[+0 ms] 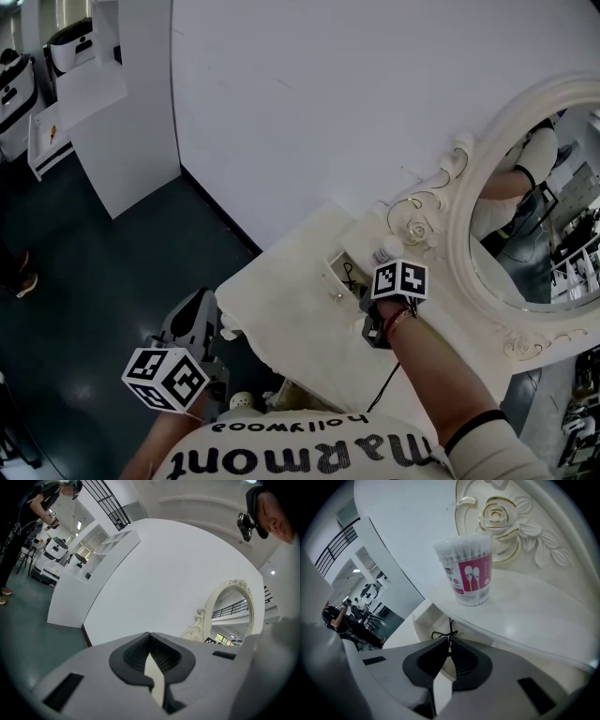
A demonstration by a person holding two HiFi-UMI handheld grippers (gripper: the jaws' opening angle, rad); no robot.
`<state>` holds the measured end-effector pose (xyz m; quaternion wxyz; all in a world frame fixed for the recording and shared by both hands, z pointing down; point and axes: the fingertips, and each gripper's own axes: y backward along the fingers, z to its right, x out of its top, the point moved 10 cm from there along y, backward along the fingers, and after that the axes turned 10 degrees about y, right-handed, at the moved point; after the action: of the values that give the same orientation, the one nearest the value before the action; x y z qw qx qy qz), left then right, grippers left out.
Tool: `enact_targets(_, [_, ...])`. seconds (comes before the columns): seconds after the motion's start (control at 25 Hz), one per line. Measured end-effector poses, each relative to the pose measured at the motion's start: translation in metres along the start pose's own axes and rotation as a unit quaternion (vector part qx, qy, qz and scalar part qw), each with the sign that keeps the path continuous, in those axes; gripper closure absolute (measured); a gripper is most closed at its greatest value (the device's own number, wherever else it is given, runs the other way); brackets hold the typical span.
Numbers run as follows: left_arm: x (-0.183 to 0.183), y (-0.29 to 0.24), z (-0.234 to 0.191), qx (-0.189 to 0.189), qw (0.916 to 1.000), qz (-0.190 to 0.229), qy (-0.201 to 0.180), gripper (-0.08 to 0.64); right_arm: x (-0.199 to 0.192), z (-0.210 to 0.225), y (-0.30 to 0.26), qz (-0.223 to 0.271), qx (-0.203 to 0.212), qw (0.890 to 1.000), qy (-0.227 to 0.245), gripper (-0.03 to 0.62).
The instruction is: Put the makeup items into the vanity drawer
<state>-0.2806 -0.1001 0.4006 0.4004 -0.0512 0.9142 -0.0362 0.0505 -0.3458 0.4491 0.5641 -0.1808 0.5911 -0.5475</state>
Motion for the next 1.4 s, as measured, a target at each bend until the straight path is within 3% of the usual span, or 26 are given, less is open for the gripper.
enact_targets(0.44, [0.006, 0.005, 0.000, -0.004, 0.9998, -0.015, -0.011, 0.552, 0.003, -0.001, 0.017, 0.045, -0.015, 0.999, 0.009, 0.554])
enact_targets(0.8, [0.010, -0.004, 0.009, -0.047, 0.9971, -0.048, -0.036, 0.552, -0.022, -0.001, 0.058, 0.150, -0.016, 0.987, -0.049, 0.554])
enact_targets(0.92, [0.003, -0.009, 0.015, -0.063, 0.9953, -0.062, -0.039, 0.552, -0.042, 0.000, 0.073, 0.204, 0.002, 0.974, -0.101, 0.554])
enact_targets(1.12, [-0.018, -0.027, 0.033, -0.107, 0.9874, -0.107, -0.045, 0.552, -0.086, -0.005, 0.090, 0.300, 0.049, 0.933, -0.192, 0.554])
enact_targets(1.28, [-0.035, -0.034, 0.053, -0.136, 0.9805, -0.131, -0.053, 0.552, -0.110, -0.018, 0.103, 0.352, 0.083, 0.910, -0.203, 0.554])
enact_targets(1.4, [-0.045, -0.037, 0.065, -0.150, 0.9765, -0.143, -0.057, 0.552, -0.119, -0.026, 0.121, 0.383, 0.082, 0.904, -0.170, 0.554])
